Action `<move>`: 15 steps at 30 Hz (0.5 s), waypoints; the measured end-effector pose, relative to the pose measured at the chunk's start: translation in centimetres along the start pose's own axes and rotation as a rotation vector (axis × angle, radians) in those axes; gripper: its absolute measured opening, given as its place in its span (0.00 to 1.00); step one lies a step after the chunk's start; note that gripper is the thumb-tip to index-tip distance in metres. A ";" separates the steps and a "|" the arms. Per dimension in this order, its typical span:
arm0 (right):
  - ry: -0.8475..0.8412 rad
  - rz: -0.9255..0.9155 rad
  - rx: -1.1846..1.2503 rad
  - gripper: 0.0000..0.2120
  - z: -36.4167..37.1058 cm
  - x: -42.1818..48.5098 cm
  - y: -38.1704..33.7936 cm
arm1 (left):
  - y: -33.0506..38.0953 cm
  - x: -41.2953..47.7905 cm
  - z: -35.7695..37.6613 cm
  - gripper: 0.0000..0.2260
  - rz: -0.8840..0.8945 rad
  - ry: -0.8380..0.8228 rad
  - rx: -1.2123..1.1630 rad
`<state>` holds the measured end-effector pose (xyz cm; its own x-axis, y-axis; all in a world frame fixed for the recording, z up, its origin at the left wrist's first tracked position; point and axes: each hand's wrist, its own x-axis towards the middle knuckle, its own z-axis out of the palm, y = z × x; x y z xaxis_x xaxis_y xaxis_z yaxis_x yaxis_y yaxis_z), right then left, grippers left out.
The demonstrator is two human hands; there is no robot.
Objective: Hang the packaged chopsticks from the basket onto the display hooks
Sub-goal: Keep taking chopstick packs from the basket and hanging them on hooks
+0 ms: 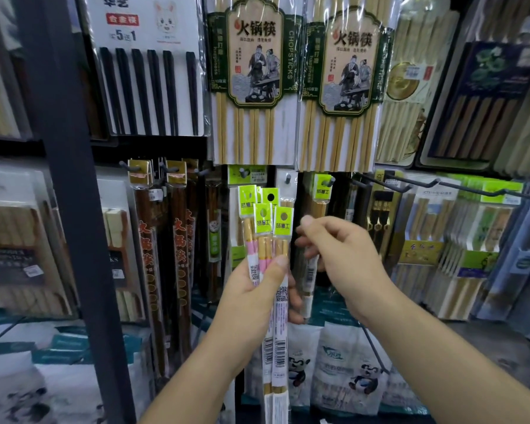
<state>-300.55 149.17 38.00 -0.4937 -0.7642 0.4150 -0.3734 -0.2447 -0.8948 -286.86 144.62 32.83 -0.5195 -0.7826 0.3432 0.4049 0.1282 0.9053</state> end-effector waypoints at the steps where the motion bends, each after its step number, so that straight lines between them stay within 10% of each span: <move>1: -0.050 -0.025 -0.004 0.11 0.1 -0.5 -0.2 | 0.1 0.0 0.1 0.10 0.008 -0.006 0.001; 15: 0.122 -0.062 0.139 0.13 -1.5 0.9 -2.2 | -0.5 0.3 -0.8 0.15 0.034 0.097 0.081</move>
<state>-301.28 149.94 40.60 -0.5681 -0.6689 0.4793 -0.2978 -0.3759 -0.8775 -286.58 143.82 32.30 -0.4298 -0.8317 0.3514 0.3566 0.2012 0.9123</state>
